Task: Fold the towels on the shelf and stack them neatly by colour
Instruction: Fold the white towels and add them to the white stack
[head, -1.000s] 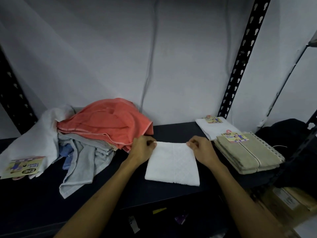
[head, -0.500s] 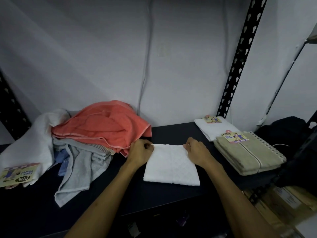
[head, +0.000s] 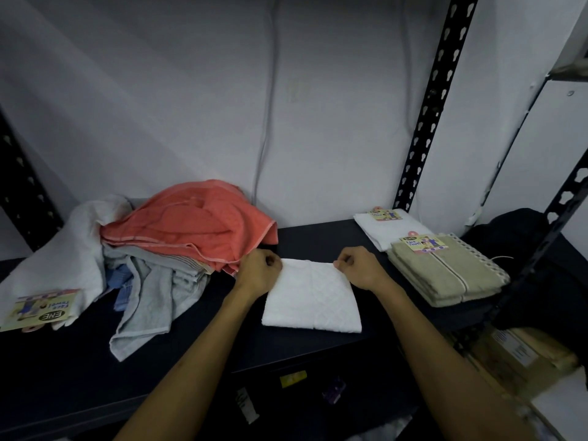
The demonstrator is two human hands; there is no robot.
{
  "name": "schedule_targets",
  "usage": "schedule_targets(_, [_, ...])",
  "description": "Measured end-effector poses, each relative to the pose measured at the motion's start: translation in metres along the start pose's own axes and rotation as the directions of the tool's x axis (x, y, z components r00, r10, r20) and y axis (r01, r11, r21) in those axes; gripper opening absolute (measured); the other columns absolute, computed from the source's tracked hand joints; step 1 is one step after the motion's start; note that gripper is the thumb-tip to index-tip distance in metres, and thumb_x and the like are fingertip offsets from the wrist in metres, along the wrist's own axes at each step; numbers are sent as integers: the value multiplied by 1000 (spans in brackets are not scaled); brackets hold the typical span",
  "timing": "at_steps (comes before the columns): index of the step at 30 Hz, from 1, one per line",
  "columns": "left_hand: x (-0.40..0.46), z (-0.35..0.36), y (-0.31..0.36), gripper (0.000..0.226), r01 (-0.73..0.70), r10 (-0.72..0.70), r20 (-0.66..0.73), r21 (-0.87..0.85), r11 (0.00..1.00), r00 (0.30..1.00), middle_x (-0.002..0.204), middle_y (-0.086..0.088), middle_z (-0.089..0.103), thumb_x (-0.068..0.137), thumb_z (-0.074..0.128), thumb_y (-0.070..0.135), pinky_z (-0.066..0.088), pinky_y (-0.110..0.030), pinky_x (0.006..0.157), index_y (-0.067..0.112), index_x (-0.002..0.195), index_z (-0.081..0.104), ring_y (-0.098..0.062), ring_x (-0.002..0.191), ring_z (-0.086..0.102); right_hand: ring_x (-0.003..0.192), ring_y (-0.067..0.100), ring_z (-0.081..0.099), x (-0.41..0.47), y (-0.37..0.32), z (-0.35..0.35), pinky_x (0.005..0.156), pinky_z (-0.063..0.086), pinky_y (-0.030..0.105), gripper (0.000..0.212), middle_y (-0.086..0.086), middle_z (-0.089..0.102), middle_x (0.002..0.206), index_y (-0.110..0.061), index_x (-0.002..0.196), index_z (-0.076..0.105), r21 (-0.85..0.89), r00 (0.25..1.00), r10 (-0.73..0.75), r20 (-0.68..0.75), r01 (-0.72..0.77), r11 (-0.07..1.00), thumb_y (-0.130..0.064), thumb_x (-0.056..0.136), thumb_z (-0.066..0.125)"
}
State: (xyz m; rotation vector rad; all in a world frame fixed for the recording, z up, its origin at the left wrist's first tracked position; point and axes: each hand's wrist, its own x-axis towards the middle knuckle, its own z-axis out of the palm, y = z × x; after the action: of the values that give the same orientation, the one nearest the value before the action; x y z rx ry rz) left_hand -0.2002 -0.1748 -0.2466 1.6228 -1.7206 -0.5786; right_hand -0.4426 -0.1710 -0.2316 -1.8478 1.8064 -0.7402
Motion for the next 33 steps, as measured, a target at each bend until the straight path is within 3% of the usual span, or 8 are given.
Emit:
schedule_targets(7, [-9, 7, 6, 22, 14, -17, -120, -31, 999, 993, 75, 1, 64, 99, 62, 21, 39, -21, 57, 4, 85, 69, -5, 67, 54, 85, 17, 62, -7, 0, 1, 68, 47, 21, 20, 4, 68, 92, -5, 88, 65, 92, 999, 35, -9, -34, 995, -22, 97, 63])
schedule_targets(10, [-6, 5, 6, 22, -3, 6, -71, 37, 999, 997, 80, -7, 69, 97, 61, 15, 51, -33, 68, 0, 86, 73, -16, 72, 61, 86, 17, 65, -8, -1, 2, 64, 44, 14, 18, 5, 71, 91, -3, 88, 70, 33, 999, 27, -26, -26, 999, -19, 95, 66])
schedule_targets(13, [-6, -1, 12, 15, 8, -7, -17, 37, 999, 1000, 93, -10, 73, 95, 63, 12, 53, -34, 81, 3, 98, 74, -22, 86, 67, 93, 21, 64, -9, -6, 3, 72, 45, 21, 14, 7, 68, 95, -1, 95, 71, -27, 999, 18, -42, -19, 999, -14, 93, 67])
schedule_targets(18, [-34, -4, 36, 49, -146, 144, 43, 42, 988, 989, 144, -5, 56, 98, 59, 29, 37, -32, 109, 14, 144, 52, -23, 135, 49, 127, 29, 46, -36, -34, 16, 103, 41, 36, 34, 13, 55, 133, -5, 133, 55, -53, 980, -77, -182, 68, 996, -17, 102, 51])
schedule_targets(22, [-60, 14, 31, 55, -254, 198, 293, 170, 952, 935, 165, -4, 29, 107, 42, 35, 17, -30, 122, 14, 157, 32, -18, 152, 23, 150, 21, 23, -81, -34, 50, 122, 19, 39, 55, 5, 27, 163, -12, 157, 23, -220, 998, -50, -38, 40, 975, -35, 108, 29])
schedule_targets(26, [-66, 10, 4, 70, -252, 118, 393, 309, 917, 912, 170, 5, -8, 105, 25, 56, -4, -37, 127, 23, 162, 0, -10, 155, -11, 154, 14, -8, -87, -12, 48, 125, -7, 43, 62, -9, -8, 168, -23, 160, -4, -389, 996, 65, 64, -35, 920, -48, 105, 8])
schedule_targets(30, [-70, -14, -18, 79, -210, 19, 403, 433, 876, 915, 169, 4, -14, 99, 14, 71, -10, -35, 125, 26, 162, -6, -13, 154, -18, 154, 17, -13, -88, 8, 26, 124, -8, 46, 61, -7, -7, 168, -22, 161, -2, -454, 986, 135, 99, -76, 888, -47, 105, 6])
schedule_targets(33, [-72, -27, -17, 86, -156, -38, 374, 472, 868, 927, 169, -2, -12, 99, 19, 71, -6, -39, 126, 17, 162, -2, -20, 155, -15, 155, 27, -6, -90, 7, 14, 124, -3, 50, 63, 1, -3, 169, -18, 160, -4, -528, 981, 187, -48, -184, 829, -44, 106, 16])
